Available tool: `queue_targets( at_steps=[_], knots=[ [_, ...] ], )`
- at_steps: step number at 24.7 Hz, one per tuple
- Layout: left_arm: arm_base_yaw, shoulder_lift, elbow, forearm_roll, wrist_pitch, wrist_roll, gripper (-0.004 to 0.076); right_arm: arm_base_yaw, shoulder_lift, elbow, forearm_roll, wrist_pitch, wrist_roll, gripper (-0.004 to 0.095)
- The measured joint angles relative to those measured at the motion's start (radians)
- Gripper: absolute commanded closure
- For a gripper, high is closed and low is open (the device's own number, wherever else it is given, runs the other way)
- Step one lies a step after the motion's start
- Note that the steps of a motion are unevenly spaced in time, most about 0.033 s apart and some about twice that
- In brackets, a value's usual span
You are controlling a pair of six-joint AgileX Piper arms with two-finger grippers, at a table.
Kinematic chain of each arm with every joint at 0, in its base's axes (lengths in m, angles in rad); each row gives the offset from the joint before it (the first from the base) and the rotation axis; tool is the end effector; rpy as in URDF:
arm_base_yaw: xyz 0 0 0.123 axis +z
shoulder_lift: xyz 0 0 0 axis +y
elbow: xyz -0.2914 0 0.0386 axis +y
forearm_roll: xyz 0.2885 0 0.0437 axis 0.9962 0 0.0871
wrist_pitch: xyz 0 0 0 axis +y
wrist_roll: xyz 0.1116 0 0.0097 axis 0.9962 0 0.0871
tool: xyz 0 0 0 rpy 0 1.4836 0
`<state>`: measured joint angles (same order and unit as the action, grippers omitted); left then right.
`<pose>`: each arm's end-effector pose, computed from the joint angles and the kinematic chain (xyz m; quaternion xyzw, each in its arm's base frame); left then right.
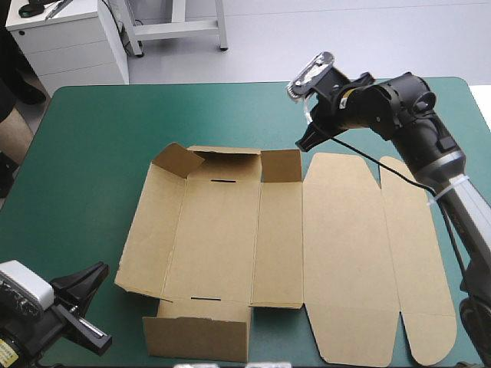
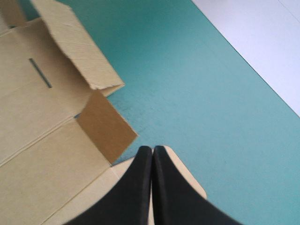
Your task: Fold the box
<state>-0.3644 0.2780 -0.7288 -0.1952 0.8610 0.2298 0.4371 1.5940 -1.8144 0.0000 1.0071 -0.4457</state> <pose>0.0655 -0.0426 0.3709 0.2285 0.7748 -0.1360 0.5736 0.3651 0.1706 0.4470 -0.3873 0.8197 -0.0018 0.4220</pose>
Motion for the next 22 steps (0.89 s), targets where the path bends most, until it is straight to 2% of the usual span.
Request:
queue_targets(
  at_steps=[1, 2, 3, 7, 11, 14, 22],
  knots=[
    [0.0, 0.0, 0.0, 0.001, 0.0, -0.016, 0.0731, 0.0, -0.021, 0.0, -0.124, 0.02, 0.151, 0.0927],
    [0.0, 0.0, 0.0, 0.001, 0.0, -0.025, 0.0731, 0.0, -0.031, 0.0, -0.17, 0.03, 0.199, 0.0927],
    [0.0, 0.0, 0.0, 0.003, 0.0, -0.036, 0.0731, 0.0, -0.051, 0.0, -0.263, 0.052, 0.287, 0.0927],
    [0.0, 0.0, 0.0, 0.003, 0.0, -0.044, 0.0731, -0.002, -0.099, 0.0, -0.359, 0.1, 0.41, 0.0928],
    [0.0, 0.025, -0.001, 0.004, -0.001, -0.048, 0.0731, -0.076, -0.167, 0.003, -0.314, 0.204, 0.432, 0.0928],
    [0.0, 0.061, -0.004, 0.004, -0.001, -0.049, 0.0731, -0.122, -0.212, 0.033, -0.258, 0.237, 0.404, 0.0928],
    [0.0, 0.19, -0.084, 0.005, 0.0, -0.05, 0.0731, -0.147, -0.389, 0.255, -0.214, 0.24, 0.392, 0.0928]
  ],
)
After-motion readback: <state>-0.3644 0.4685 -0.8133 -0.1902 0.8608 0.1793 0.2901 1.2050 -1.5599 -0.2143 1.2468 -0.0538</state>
